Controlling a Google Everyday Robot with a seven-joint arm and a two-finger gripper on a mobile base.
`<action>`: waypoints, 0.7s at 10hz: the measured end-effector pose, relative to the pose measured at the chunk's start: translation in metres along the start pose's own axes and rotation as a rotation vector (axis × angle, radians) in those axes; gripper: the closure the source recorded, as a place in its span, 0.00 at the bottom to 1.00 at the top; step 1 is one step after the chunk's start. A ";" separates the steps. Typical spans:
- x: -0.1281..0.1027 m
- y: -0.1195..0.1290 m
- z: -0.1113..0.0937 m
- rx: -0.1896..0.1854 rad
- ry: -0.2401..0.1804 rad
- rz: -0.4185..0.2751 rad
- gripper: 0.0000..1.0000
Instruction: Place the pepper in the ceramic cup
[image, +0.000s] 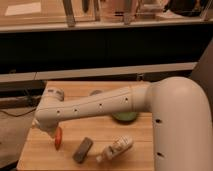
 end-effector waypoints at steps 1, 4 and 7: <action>0.002 -0.001 0.000 0.001 0.000 -0.003 0.47; 0.008 0.003 -0.003 0.003 -0.003 -0.001 0.49; 0.012 0.005 -0.009 0.010 -0.011 -0.003 0.59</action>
